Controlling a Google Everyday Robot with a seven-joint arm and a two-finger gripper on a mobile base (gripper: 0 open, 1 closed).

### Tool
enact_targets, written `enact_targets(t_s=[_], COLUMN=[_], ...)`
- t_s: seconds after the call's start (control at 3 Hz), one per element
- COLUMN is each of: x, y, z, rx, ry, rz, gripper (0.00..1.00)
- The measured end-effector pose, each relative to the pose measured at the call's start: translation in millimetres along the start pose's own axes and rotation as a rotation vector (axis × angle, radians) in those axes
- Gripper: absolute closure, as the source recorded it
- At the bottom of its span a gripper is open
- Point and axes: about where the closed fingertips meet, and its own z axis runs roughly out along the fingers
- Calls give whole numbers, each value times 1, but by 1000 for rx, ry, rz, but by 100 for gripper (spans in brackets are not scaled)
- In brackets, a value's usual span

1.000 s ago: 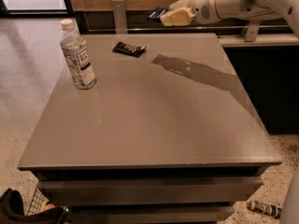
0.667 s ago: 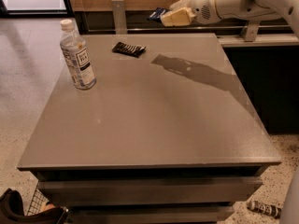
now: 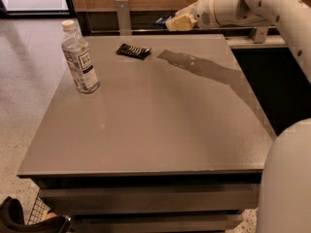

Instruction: Move rxbar blueberry near rxbar chocolate

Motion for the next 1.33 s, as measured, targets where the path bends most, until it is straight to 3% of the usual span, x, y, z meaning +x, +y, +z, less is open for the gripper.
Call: enact_targets(t_s=[0.67, 1.0, 1.33], x=[42, 60, 70], y=[-26, -16, 18], z=[34, 42, 56], rx=[51, 55, 29], ry=[14, 3, -38], rz=[69, 111, 150], gripper=[100, 100, 98])
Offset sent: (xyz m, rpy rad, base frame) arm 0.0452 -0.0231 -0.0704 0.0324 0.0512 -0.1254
